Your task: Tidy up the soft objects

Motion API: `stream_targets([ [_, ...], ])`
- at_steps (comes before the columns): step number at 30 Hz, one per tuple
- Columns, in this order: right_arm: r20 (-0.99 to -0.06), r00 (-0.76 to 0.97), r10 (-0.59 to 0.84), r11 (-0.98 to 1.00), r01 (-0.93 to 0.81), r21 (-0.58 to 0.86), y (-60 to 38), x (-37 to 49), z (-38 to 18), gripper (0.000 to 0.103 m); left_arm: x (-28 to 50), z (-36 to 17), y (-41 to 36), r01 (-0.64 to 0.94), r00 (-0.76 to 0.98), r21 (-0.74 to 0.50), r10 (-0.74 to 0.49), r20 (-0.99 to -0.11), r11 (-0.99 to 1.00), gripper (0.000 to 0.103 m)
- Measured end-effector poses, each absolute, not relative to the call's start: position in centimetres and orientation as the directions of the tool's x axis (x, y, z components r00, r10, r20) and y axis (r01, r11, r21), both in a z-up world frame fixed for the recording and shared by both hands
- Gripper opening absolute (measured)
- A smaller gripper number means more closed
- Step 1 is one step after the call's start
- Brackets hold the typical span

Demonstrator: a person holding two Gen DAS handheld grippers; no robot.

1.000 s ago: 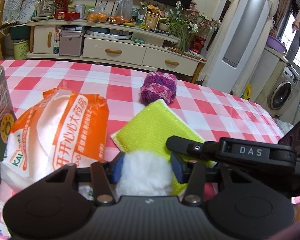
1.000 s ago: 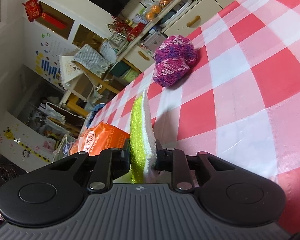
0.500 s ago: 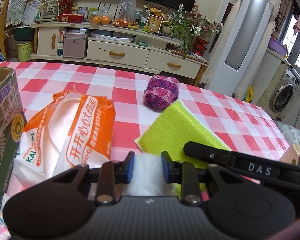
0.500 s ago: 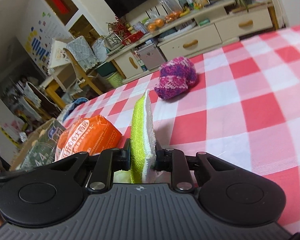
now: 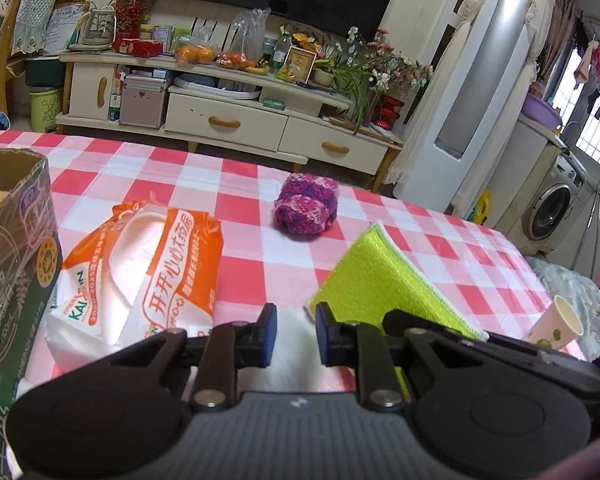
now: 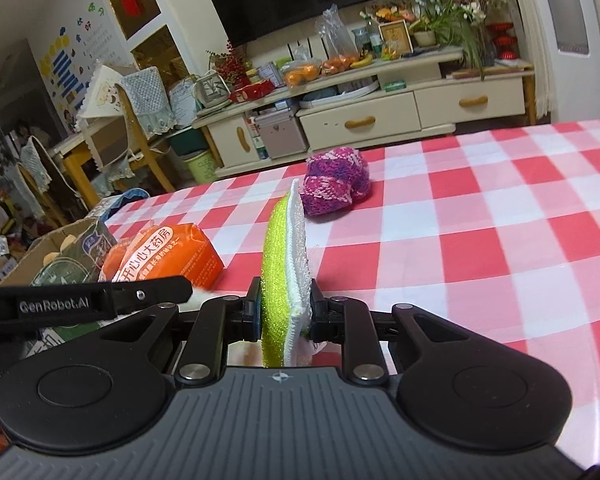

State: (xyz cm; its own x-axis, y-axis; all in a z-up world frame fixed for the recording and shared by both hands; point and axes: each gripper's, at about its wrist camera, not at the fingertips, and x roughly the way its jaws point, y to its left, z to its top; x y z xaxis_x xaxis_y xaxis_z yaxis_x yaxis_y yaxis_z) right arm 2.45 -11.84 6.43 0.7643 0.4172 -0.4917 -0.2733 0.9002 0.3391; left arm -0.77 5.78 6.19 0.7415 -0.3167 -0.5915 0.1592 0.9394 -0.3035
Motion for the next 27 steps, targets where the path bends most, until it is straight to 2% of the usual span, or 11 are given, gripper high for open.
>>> stream_targets([
  [12, -0.48, 0.81, 0.337, 0.935, -0.231, 0.268, -11.8, -0.5, 6.7, 0.025, -2.2, 7.6, 6.5, 0.191, 0.755, -0.34, -0.359, -0.549, 0.921, 0.018],
  [27, -0.467, 0.838, 0.283, 0.951, -0.183, 0.249, -12.2, -3.4, 6.7, 0.025, -3.9, 8.5, 7.9, 0.23, 0.753, -0.382, -0.412, -0.513, 0.895, 0.018],
])
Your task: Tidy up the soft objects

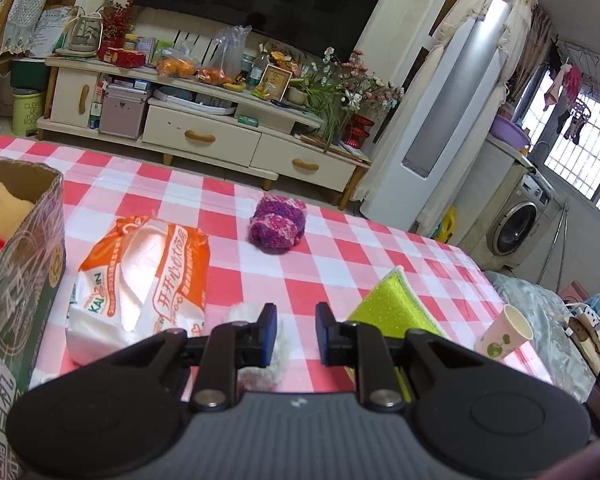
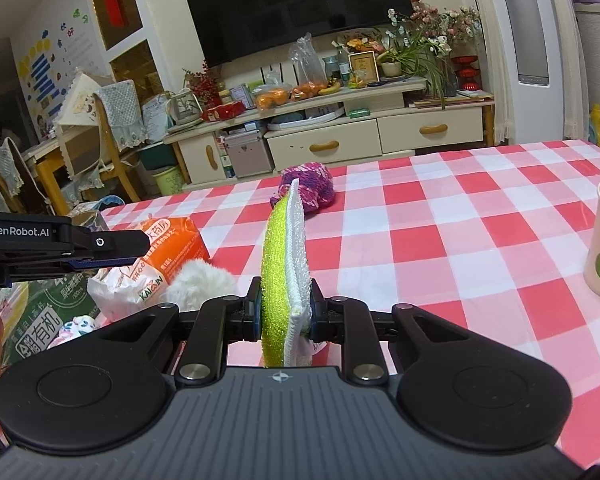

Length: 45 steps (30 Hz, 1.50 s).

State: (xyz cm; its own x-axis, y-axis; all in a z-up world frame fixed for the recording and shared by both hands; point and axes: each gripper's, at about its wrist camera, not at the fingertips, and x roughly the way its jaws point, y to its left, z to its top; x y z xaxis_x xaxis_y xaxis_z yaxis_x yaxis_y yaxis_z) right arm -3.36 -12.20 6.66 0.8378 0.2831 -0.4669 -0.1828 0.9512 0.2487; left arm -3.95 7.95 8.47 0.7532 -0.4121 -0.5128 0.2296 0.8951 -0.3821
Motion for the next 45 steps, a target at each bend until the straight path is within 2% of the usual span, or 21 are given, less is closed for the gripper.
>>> stream_targets([
  [4, -0.467, 0.846, 0.257, 0.959, -0.165, 0.229, -12.5, -3.7, 6.5, 0.025, -3.8, 7.6, 7.2, 0.237, 0.733, -0.368, -0.414, -0.54, 0.899, 0.024],
  [7, -0.471, 0.848, 0.244, 0.962, -0.151, 0.228, -13.0, -3.8, 6.4, 0.025, -3.7, 6.7, 6.1, 0.252, 0.711, -0.34, -0.412, -0.57, 0.906, 0.038],
  [9, -0.478, 0.845, 0.24, 0.963, -0.146, 0.225, -13.2, -3.9, 6.4, 0.025, -3.5, 6.2, 5.6, 0.251, 0.706, -0.318, -0.398, -0.586, 0.914, 0.043],
  [11, -0.492, 0.834, 0.249, 0.962, -0.152, 0.228, -13.5, -3.9, 6.2, 0.025, -3.1, 5.7, 5.4, 0.232, 0.71, -0.299, -0.371, -0.598, 0.926, 0.054],
  [14, -0.516, 0.818, 0.252, 0.964, -0.165, 0.209, -13.5, -3.9, 6.1, 0.025, -2.7, 5.2, 5.2, 0.194, 0.724, -0.264, -0.32, -0.612, 0.945, 0.067],
  [16, -0.531, 0.808, 0.255, 0.965, -0.175, 0.196, -13.5, -3.9, 6.0, 0.025, -2.3, 4.8, 5.1, 0.177, 0.724, -0.253, -0.3, -0.621, 0.951, 0.068],
  [19, -0.543, 0.797, 0.263, 0.964, -0.193, 0.184, -13.3, -3.9, 5.9, 0.027, -1.8, 4.0, 4.5, 0.162, 0.718, -0.234, -0.277, -0.639, 0.959, 0.076],
  [23, -0.563, 0.782, 0.267, 0.964, -0.208, 0.168, -13.1, -3.7, 5.8, 0.031, -0.9, 3.0, 4.1, 0.138, 0.71, -0.208, -0.243, -0.66, 0.968, 0.079],
  [28, -0.582, 0.768, 0.267, 0.964, -0.213, 0.16, -12.8, -3.1, 5.3, 0.034, -0.2, 2.3, 3.6, 0.118, 0.71, -0.167, -0.201, -0.675, 0.979, 0.079],
  [30, -0.584, 0.769, 0.26, 0.966, -0.208, 0.156, -12.6, -2.9, 5.2, 0.034, 0.0, 2.3, 3.2, 0.125, 0.712, -0.15, -0.194, -0.675, 0.981, 0.068],
  [31, -0.584, 0.771, 0.253, 0.967, -0.202, 0.152, -12.6, -2.9, 5.1, 0.034, 0.1, 2.2, 3.0, 0.129, 0.711, -0.143, -0.193, -0.677, 0.981, 0.057],
  [35, -0.574, 0.785, 0.233, 0.972, -0.182, 0.146, -12.6, -3.0, 5.2, 0.03, 0.6, 1.9, 2.9, 0.122, 0.693, -0.139, -0.185, -0.697, 0.983, 0.046],
  [45, -0.551, 0.81, 0.2, 0.979, -0.148, 0.137, -12.8, -3.4, 5.2, 0.026, -0.3, 2.8, 3.6, 0.139, 0.697, -0.171, -0.219, -0.683, 0.975, 0.042],
])
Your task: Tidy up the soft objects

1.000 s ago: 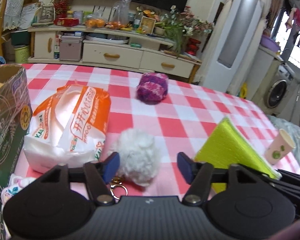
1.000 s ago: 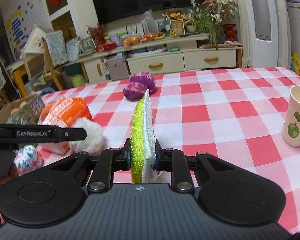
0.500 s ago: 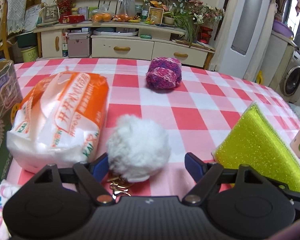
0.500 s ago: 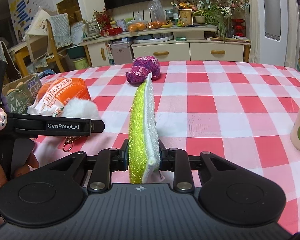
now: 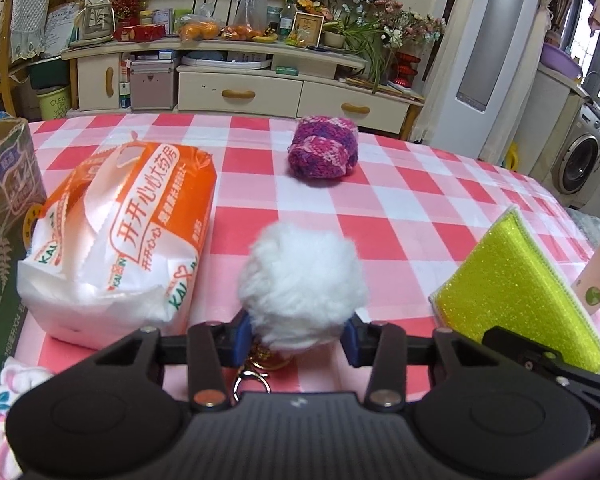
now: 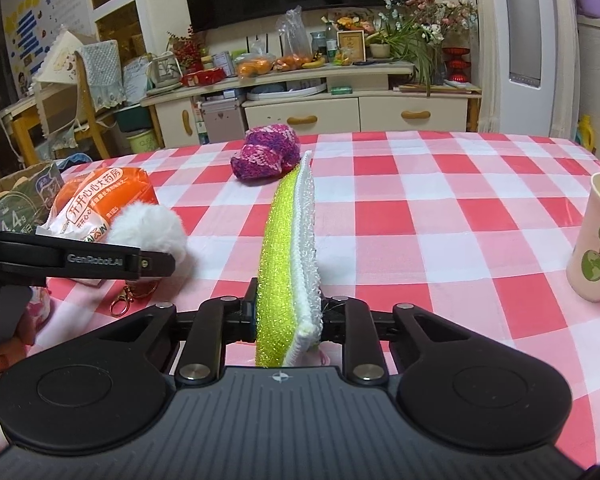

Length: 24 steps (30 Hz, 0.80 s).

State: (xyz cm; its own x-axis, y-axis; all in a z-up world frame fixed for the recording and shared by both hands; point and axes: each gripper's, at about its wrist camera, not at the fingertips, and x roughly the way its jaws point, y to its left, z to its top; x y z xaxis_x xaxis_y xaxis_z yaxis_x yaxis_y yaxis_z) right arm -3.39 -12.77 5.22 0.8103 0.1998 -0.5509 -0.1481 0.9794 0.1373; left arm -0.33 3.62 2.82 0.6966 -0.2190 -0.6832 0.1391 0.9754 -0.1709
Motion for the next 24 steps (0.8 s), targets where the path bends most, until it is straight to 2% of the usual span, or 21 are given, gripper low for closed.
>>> stream_targets([
  [24, -0.527, 0.839, 0.135, 0.99, -0.095, 0.102, -11.7, -4.3, 5.5, 0.026, -3.6, 6.8, 6.0, 0.21, 0.722, -0.256, -0.326, -0.611, 0.944, 0.042],
])
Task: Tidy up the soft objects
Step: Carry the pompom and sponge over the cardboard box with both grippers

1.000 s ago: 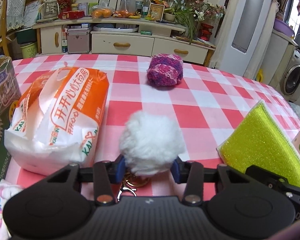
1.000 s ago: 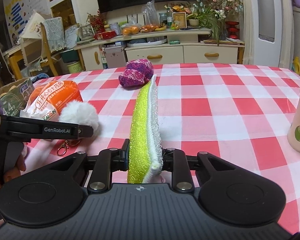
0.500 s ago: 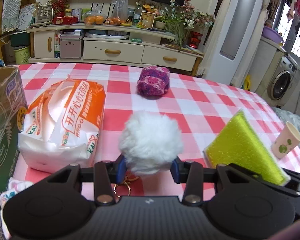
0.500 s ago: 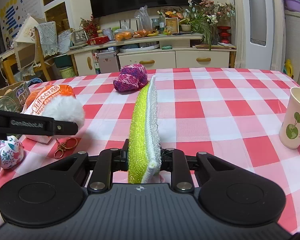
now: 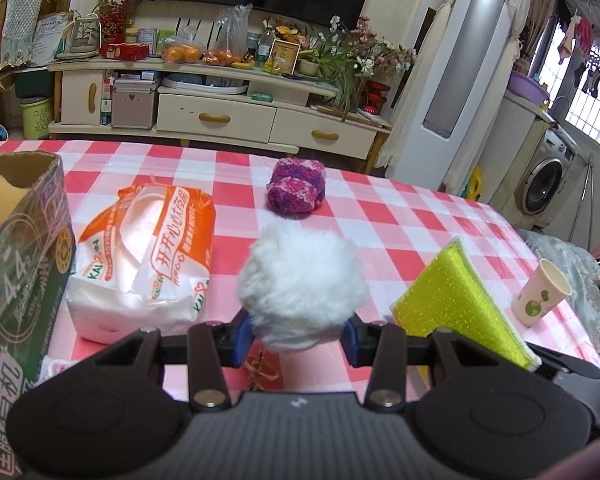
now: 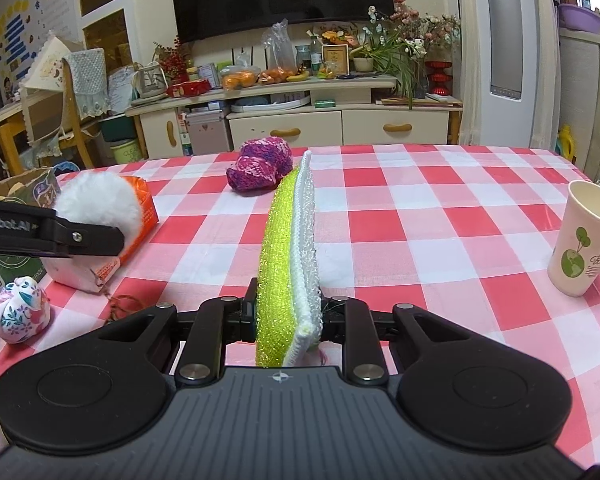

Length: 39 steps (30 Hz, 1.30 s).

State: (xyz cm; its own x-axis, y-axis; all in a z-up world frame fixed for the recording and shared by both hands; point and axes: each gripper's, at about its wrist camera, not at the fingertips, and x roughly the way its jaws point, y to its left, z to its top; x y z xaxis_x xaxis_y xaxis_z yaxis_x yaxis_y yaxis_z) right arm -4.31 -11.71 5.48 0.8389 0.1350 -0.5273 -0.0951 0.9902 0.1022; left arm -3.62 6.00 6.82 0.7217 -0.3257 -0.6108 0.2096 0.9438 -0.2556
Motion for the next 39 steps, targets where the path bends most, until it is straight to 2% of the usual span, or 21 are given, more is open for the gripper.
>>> stream_targets([
  [22, -0.484, 0.864, 0.138, 0.99, -0.129, 0.052, -7.9, -5.5, 8.2, 0.026, -6.3, 10.5, 11.1, 0.228, 0.78, -0.351, -0.386, -0.492, 0.908, 0.042],
  [39, -0.397, 0.863, 0.312, 0.944, -0.329, 0.026, 1.6, -5.9, 14.0, 0.026, -8.0, 13.1, 18.0, 0.145, 0.868, -0.422, -0.32, -0.38, 0.895, 0.042],
])
